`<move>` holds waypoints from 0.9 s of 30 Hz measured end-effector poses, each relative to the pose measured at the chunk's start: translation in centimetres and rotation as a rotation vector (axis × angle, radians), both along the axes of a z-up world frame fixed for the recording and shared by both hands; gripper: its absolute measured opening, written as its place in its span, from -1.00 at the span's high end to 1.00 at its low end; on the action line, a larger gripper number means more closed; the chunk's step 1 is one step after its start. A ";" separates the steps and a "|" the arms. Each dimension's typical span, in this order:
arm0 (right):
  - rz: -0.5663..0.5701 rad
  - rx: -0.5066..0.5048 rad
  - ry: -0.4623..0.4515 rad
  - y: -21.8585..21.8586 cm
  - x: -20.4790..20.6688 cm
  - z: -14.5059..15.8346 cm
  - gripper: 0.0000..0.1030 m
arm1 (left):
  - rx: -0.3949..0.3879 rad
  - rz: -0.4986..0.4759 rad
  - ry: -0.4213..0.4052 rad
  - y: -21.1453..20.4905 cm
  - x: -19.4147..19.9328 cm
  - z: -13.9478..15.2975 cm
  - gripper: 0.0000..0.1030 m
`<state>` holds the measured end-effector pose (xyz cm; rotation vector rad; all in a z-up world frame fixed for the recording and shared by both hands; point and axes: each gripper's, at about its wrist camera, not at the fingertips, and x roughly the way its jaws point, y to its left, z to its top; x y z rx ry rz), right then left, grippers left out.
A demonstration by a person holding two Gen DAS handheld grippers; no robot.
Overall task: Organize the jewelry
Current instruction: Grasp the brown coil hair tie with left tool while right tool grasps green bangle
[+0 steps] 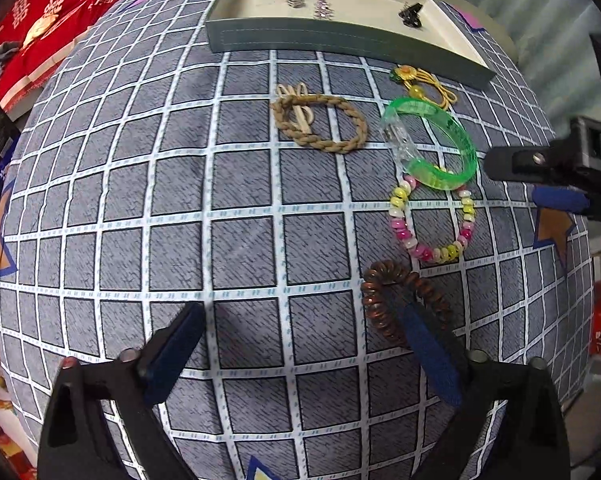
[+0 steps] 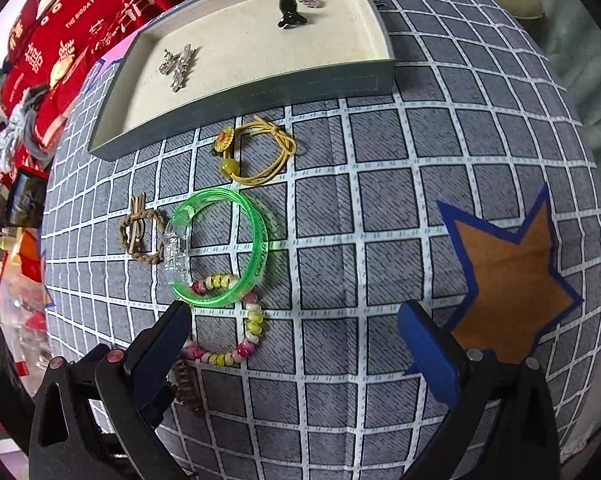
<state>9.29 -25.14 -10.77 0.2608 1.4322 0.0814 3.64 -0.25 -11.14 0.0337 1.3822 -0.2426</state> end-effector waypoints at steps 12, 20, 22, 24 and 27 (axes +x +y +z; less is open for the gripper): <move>0.053 -0.092 -0.015 2.1 2.9 -1.3 -0.46 | 0.089 -0.074 -0.041 -4.1 0.0 -0.8 -0.66; 0.131 -0.232 -0.029 5.0 3.6 -1.4 -0.03 | 0.085 -0.153 -0.062 -9.5 0.3 -0.7 0.06; 0.140 -0.236 -0.041 5.6 3.7 -1.3 0.23 | 0.079 -0.176 -0.071 -11.1 0.4 -0.6 0.42; 0.141 -0.230 -0.046 5.8 3.7 -1.2 0.54 | 0.058 -0.174 -0.067 -12.2 0.7 -0.5 0.54; 0.122 -0.190 -0.044 5.5 3.7 -0.9 0.84 | -0.024 -0.093 -0.045 -12.1 1.3 -0.2 0.58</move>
